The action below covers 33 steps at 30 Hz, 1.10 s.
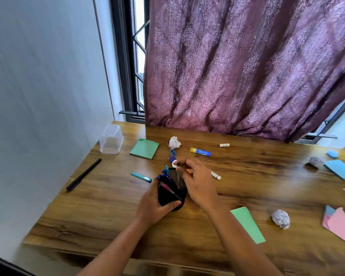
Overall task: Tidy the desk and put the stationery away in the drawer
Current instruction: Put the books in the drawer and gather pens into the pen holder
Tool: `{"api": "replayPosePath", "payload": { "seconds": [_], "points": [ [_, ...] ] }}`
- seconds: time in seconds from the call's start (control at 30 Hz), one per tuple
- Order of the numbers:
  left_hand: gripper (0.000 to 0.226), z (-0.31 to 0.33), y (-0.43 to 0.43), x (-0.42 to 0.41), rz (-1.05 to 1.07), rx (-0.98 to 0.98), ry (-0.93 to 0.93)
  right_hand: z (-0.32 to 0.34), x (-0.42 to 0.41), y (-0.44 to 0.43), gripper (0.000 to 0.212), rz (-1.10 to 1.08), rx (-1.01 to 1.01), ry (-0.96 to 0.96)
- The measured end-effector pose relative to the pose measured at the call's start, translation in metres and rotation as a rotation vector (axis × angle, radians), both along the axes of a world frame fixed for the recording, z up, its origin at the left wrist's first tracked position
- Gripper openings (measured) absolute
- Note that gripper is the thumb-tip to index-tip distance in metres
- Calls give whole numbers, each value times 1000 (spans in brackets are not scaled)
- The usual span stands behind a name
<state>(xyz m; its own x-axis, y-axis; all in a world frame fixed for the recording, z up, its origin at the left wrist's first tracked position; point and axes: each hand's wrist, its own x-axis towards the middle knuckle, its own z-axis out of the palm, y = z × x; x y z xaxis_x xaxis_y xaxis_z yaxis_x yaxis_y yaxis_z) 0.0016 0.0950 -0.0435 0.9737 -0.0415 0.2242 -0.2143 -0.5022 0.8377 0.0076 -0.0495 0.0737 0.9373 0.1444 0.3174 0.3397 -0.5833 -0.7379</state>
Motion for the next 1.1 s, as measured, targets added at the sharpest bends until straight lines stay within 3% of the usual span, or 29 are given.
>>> {"api": "replayPosePath", "payload": {
  "seconds": [0.13,0.33,0.43,0.5,0.63,0.8,0.9,1.0,1.1],
  "points": [
    [87,1,6,-7,61,4,7,-5,1,13,24,39,-298,68],
    [82,-1,49,-25,192,-14,-11,-9,17,39,22,98,-45,81],
    [88,0,78,-34,294,-45,-5,-29,35,52,21,87,-32,155],
    [91,1,97,-41,371,-45,-9,-47,47,63,24,120,-139,222],
    [91,3,128,-49,486,-27,-21,-75,60,87,46,183,-536,289],
    [91,1,139,-42,576,-59,13,-92,63,106,20,141,-720,93],
    [95,1,144,-36,583,-52,30,-89,73,117,19,114,-655,166],
    [97,-1,147,-32,589,-65,44,-71,82,129,17,96,-341,247],
    [95,-2,146,-31,597,-62,29,-37,81,141,14,86,-14,66]
  ]
}}
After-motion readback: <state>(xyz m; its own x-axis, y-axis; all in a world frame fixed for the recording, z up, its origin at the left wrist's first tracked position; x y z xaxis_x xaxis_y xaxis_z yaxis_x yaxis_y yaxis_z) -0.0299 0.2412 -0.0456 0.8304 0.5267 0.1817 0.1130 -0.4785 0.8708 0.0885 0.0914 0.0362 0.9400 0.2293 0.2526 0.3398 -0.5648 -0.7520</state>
